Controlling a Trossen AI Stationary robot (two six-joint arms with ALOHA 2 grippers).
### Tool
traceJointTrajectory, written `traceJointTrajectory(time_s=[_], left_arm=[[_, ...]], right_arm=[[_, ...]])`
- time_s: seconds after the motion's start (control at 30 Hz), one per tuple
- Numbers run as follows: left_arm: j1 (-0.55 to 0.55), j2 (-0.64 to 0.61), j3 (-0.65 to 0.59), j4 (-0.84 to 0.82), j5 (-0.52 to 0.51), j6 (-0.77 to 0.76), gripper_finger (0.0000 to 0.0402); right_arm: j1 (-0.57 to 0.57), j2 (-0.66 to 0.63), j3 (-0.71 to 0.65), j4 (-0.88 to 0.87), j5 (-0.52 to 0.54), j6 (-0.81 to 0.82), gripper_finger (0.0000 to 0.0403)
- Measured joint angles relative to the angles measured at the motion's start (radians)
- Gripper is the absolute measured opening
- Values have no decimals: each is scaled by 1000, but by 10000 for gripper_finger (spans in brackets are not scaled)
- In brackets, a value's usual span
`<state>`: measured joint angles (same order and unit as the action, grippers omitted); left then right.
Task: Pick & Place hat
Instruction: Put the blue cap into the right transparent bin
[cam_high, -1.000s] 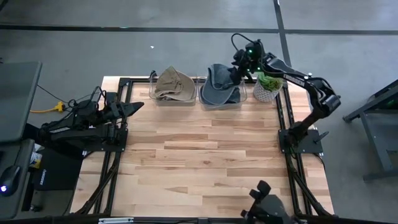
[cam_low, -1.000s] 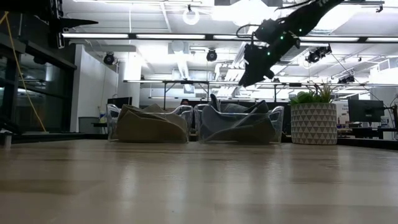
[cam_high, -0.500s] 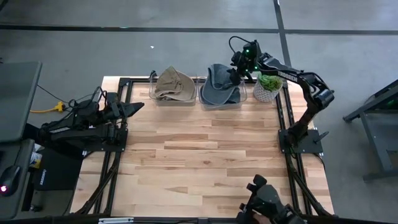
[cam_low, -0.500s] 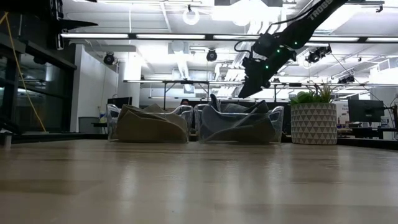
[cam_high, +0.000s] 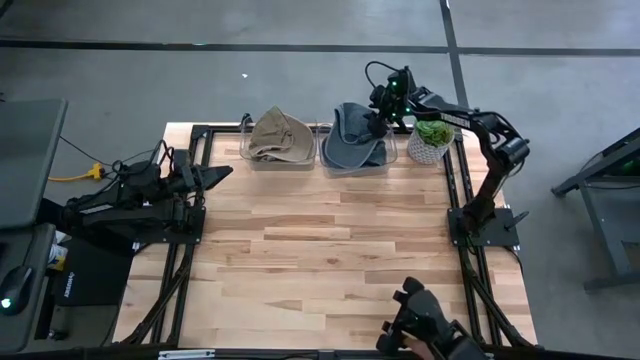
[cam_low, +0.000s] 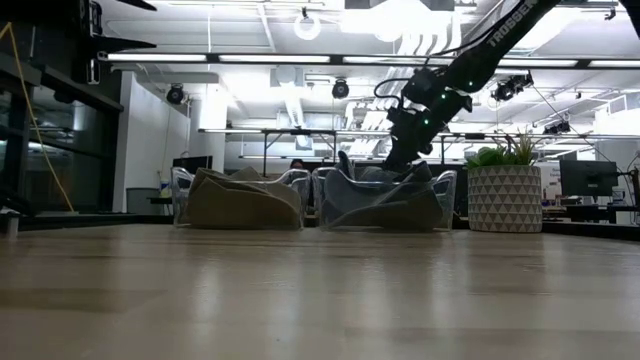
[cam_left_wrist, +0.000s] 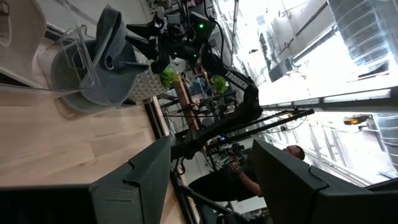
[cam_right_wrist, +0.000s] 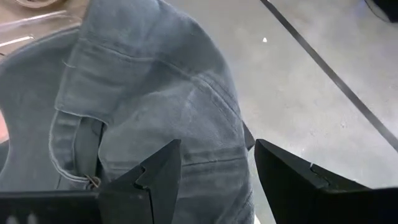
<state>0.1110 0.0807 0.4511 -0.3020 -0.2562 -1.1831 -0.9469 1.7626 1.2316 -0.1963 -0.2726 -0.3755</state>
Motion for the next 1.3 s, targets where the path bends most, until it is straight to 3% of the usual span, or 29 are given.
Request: traceJointTrajectory(time_s=[0.43,0.63,0.97,1.3], left_arm=[[0,0,0,0,0,0,209],[0,0,0,0,0,0,209],[0,0,0,0,1,-1,209],[0,0,0,0,3,-1,209]], right_arm=[[-3,33,0,-16,-55,58,185],[-3,33,0,-19,-59,87,137],[-2,-12,0,-18,-19,91,15],[1,-84,0,-19,6,218,4]])
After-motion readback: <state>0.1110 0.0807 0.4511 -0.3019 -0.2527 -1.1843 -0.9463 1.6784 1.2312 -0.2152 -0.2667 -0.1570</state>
